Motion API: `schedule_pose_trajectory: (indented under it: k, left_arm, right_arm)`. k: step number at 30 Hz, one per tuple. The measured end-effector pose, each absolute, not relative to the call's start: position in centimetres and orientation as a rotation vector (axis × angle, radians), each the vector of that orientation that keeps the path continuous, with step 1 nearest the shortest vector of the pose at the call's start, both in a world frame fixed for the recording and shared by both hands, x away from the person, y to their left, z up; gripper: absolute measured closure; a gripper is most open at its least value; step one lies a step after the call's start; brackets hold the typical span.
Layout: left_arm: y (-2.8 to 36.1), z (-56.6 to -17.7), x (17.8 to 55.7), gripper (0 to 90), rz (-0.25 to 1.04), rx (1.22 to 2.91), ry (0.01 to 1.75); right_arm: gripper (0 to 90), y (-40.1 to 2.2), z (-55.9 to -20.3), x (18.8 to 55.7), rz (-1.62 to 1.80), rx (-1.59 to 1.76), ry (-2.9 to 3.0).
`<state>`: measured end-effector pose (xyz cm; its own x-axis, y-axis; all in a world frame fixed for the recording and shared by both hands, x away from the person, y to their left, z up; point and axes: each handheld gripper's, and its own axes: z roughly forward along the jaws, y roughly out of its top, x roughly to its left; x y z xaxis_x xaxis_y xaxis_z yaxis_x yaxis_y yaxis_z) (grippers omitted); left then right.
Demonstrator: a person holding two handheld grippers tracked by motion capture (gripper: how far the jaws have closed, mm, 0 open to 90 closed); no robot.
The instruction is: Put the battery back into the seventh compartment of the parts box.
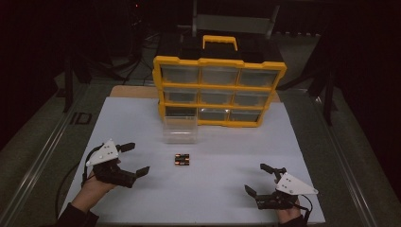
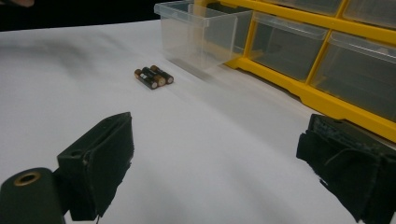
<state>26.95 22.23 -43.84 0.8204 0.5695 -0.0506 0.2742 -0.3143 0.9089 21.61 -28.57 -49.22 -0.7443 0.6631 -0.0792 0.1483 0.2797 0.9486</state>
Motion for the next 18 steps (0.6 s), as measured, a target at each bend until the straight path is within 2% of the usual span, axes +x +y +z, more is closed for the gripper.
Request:
schedule_pose_trajectory:
  k: [18]
  left_arm:
    - [18.0,-41.4,29.6,0.3,0.217,1.976,0.451]
  right_arm:
    - [8.5,-28.6,-49.3,21.6,1.476,0.730,2.092]
